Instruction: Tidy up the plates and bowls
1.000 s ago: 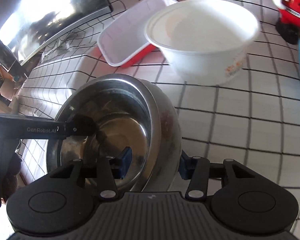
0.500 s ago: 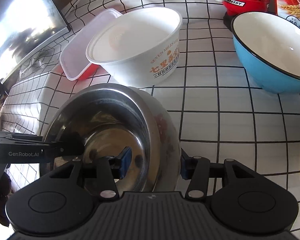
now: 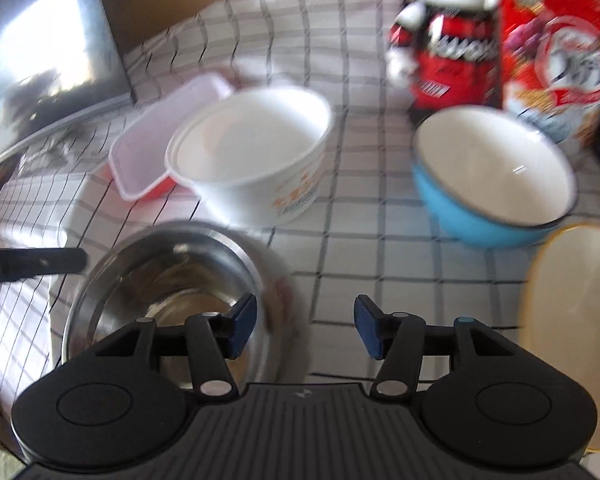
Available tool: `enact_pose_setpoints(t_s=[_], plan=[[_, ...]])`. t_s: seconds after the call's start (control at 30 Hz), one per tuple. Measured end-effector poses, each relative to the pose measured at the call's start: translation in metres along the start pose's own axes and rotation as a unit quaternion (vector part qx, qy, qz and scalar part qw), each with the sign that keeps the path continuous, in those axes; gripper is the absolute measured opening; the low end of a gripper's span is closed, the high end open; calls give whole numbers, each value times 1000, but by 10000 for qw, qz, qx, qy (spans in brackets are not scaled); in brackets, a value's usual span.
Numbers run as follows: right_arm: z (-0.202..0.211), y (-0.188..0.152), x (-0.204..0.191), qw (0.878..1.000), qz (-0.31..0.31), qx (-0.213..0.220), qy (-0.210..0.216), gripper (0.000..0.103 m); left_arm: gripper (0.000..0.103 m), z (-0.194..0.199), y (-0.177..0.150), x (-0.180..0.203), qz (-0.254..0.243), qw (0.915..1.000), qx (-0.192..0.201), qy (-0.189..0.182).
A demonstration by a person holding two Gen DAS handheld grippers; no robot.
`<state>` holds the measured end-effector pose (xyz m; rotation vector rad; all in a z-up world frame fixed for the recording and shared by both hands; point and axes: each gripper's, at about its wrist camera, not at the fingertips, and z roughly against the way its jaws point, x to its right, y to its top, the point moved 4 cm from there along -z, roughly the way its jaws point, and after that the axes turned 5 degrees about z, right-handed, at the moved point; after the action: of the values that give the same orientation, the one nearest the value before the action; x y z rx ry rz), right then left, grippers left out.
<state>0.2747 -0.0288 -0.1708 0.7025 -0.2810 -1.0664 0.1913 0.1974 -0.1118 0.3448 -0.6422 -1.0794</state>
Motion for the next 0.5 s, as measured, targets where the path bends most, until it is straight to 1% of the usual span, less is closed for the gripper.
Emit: enact_pose_setpoints(t_s=[0.13,0.17,0.2,0.23,0.33,0.37,0.4,0.43,0.5], plan=[[38,-1,19,9984,-87,412,-374,57,34,20,11,5,136,9975,651,-217],[48,-2,23,9975,-76,525,-462,59,34,24,15,8,147,9961,835,-240],[57,-3,27,9965,-76,618,-550,64,34,26,17,11,134,9949,958,-294],[66,-5,34,9954,-114,687,-652,68,34,27,20,15,117,9940,1015,-402],[81,-10,61,9925,-441,663,-930,70,32,20,20,34,57,9914,851,-992],[84,-13,72,9910,-567,637,-1036,70,27,17,20,43,24,9902,805,-1143],[89,-17,84,9886,-703,623,-1180,74,23,14,18,52,-15,9896,776,-1209],[93,-22,94,9861,-807,620,-1315,80,19,10,16,63,-78,9897,717,-1233],[100,-32,115,9821,-915,679,-1501,86,18,1,9,87,-190,9909,531,-1220]])
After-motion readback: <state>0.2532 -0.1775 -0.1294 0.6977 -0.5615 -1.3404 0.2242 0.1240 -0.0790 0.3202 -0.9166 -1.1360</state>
